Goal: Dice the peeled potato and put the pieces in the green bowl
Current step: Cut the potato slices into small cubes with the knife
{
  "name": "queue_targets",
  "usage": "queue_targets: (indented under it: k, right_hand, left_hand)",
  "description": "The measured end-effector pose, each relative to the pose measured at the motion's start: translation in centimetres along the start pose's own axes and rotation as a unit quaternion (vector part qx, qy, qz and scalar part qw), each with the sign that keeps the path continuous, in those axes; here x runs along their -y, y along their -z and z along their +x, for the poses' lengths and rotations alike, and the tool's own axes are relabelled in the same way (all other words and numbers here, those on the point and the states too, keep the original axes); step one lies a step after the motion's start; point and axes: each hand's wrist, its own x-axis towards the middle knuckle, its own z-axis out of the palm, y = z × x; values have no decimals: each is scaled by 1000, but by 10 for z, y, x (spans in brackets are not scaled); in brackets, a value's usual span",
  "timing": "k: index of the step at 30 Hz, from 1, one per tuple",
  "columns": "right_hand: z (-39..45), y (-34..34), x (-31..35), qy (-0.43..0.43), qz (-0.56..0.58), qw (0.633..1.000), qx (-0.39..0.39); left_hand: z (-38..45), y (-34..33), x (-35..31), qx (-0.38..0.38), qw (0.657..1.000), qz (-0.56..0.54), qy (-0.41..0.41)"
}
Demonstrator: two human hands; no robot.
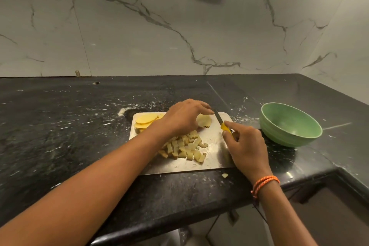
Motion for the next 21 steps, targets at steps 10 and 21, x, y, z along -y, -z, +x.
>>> queue_targets:
  k: [10,21]
  right_hand:
    - [-1,-2,0,2,-17,1000,-4]
    - [-3,-2,7,20,-117,993,16]
  left_hand:
    - [0,-1,5,-36,998,38,35]
    - [-5,-6,0,-118,978,74,156]
